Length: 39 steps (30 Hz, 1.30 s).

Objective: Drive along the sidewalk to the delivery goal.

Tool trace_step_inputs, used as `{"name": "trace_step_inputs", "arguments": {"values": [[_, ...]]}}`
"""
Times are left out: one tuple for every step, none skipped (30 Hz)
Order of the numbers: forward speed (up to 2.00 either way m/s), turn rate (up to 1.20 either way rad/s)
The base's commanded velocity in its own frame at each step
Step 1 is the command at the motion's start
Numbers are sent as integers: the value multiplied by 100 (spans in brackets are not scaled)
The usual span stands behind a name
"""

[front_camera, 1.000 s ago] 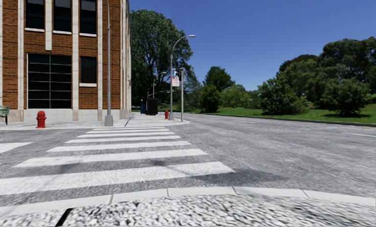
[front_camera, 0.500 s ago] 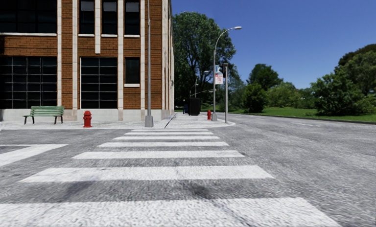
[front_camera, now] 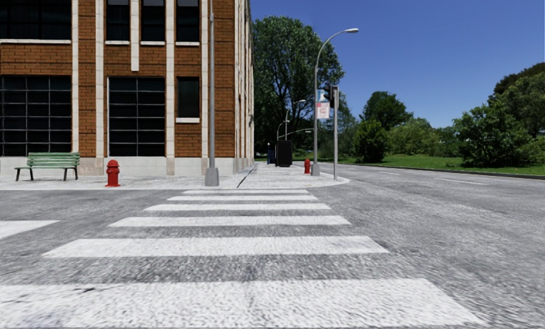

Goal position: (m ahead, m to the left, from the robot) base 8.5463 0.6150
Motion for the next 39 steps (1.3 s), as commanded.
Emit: {"name": "trace_step_inputs", "arguments": {"values": [[130, 18], [130, 18], [130, 20], [130, 21], [130, 21], [130, 21], [130, 21], [130, 21], [130, 21], [130, 21], [130, 21], [130, 20], [130, 20], [130, 20], [130, 17], [130, 0], [130, 0], [130, 0], [130, 0], [130, 0], [130, 0], [130, 0], [130, 0], [130, 0], [130, 0], [130, 0], [130, 0], [130, 0], [130, 0], [130, 0], [130, 0], [130, 0], [130, 0], [130, 0], [140, 0], [200, 0], [200, 0], [200, 0], [200, 0]]}}
